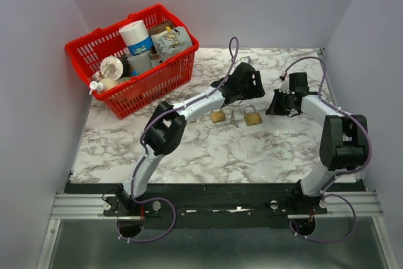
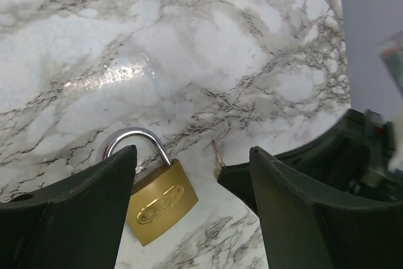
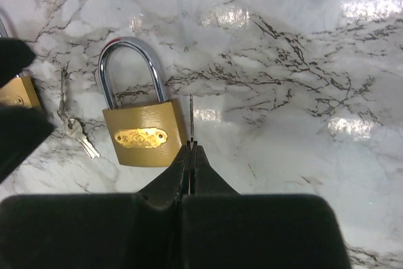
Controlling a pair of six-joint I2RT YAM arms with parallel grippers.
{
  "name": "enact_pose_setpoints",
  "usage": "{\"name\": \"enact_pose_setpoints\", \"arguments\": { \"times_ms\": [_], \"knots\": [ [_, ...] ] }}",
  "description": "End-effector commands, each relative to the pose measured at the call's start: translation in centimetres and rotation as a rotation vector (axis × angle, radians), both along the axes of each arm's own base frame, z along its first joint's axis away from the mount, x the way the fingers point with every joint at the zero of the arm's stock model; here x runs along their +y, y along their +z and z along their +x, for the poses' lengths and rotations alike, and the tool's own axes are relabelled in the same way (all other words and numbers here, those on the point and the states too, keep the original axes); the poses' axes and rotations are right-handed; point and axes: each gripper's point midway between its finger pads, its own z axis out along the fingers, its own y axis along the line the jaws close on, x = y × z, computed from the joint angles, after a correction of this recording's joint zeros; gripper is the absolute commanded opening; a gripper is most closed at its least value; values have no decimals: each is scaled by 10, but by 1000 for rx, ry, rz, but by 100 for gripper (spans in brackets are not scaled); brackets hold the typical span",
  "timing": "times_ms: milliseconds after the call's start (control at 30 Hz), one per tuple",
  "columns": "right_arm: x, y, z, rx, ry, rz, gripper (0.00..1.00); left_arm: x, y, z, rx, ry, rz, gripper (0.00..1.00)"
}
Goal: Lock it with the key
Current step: Place the key at the center of the board.
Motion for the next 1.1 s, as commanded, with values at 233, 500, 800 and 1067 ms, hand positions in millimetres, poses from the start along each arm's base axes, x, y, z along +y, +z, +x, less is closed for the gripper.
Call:
{"name": "enact_pose_setpoints", "arguments": {
  "times_ms": [233, 500, 800, 1067],
  "knots": [
    [8, -18, 1, 68, -14, 63, 1, 48, 159, 7, -212, -7, -174, 80],
    [16, -26, -10, 111, 10, 71, 1, 86, 164, 7, -172, 50, -188, 80],
    [32, -30, -21, 170, 37, 89, 1, 94, 159, 4, -142, 78, -207, 80],
    [28, -26, -18, 163, 1, 66, 1, 98, 156, 3, -134, 85, -207, 80]
  ]
}}
